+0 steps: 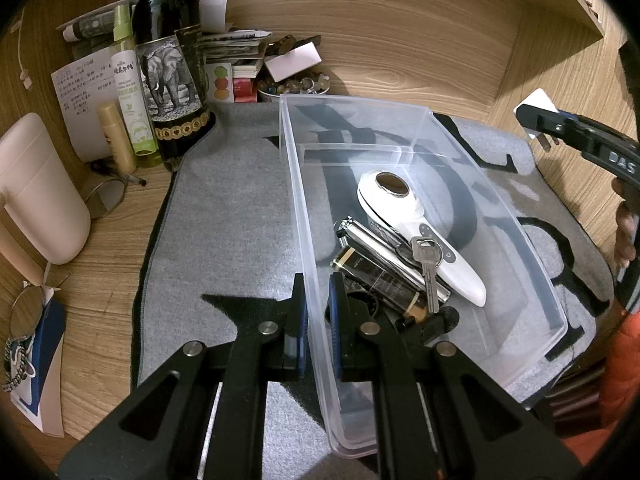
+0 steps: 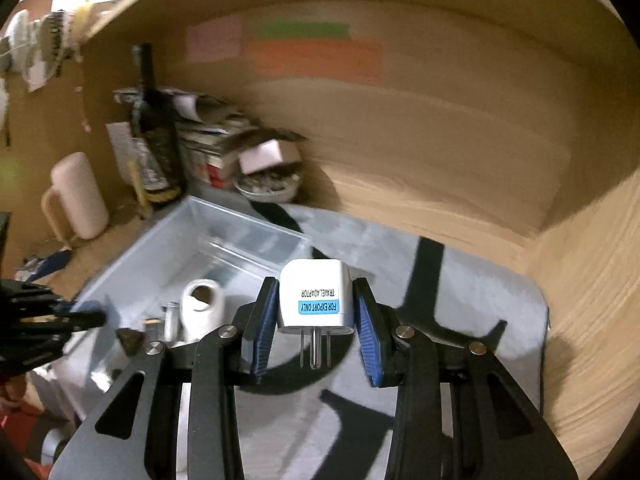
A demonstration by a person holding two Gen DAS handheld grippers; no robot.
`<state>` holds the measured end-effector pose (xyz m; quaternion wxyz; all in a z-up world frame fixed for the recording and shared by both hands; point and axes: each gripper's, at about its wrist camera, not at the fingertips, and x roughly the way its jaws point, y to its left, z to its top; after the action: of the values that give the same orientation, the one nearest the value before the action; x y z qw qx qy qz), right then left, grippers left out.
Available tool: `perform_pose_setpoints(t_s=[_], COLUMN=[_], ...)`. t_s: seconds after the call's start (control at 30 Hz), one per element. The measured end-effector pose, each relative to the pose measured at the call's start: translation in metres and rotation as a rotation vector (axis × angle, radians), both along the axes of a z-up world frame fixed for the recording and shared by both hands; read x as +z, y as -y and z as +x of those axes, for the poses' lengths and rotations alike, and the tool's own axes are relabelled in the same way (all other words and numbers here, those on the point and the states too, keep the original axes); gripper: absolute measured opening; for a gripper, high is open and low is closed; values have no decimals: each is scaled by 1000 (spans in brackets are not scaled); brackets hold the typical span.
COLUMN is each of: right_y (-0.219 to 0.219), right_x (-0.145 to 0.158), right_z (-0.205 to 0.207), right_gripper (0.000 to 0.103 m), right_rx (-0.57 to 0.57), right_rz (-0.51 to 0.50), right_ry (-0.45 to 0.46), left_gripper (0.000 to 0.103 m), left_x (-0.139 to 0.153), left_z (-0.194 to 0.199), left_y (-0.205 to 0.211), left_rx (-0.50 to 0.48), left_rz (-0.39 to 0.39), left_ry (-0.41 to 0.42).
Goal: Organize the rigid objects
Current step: 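Carry the white plug adapter into the clear box and open the right tool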
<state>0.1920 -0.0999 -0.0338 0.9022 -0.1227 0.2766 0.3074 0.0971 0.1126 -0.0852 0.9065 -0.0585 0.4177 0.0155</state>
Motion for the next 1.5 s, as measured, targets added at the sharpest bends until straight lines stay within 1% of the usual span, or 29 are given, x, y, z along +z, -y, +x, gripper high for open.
perform_pose_setpoints(t_s=[0.13, 0.33, 0.7, 0.97, 1.07, 1.17, 1.27, 1.3, 1.43, 1.5], right_y=[-14, -40, -80, -100, -105, -108, -108, -108, -103, -100], right_x=[2, -9, -38, -56, -62, -66, -64, -63, -56, -50], right_z=[-17, -35, -41, -38, -36, -36, -37, -38, -40, -41], right_gripper=[34, 34, 34, 34, 34, 34, 34, 35, 44, 46], right_rx=[65, 159, 278, 331, 348, 350, 354, 354, 346, 335], right_rz=[3, -33, -129, -216, -238, -249, -242, -238, -213, -198], right_ry=[8, -6, -89, -134, -165, -184, -180, -178, -153, -135], left_gripper=[9, 9, 9, 9, 9, 9, 9, 9, 9, 9], left_x=[0, 0, 0, 0, 0, 0, 0, 0, 0, 0], left_z=[0, 0, 0, 0, 0, 1, 1, 1, 1, 1], left_y=[0, 0, 0, 0, 1, 1, 0, 0, 0, 0], left_rx=[-1, 0, 0, 2, 4, 2, 2, 3, 3, 2], left_rz=[0, -1, -4, -2, -1, 0, -1, -1, -1, -1], left_ry=[0, 0, 2, 0, -2, -5, -5, -5, -5, -5])
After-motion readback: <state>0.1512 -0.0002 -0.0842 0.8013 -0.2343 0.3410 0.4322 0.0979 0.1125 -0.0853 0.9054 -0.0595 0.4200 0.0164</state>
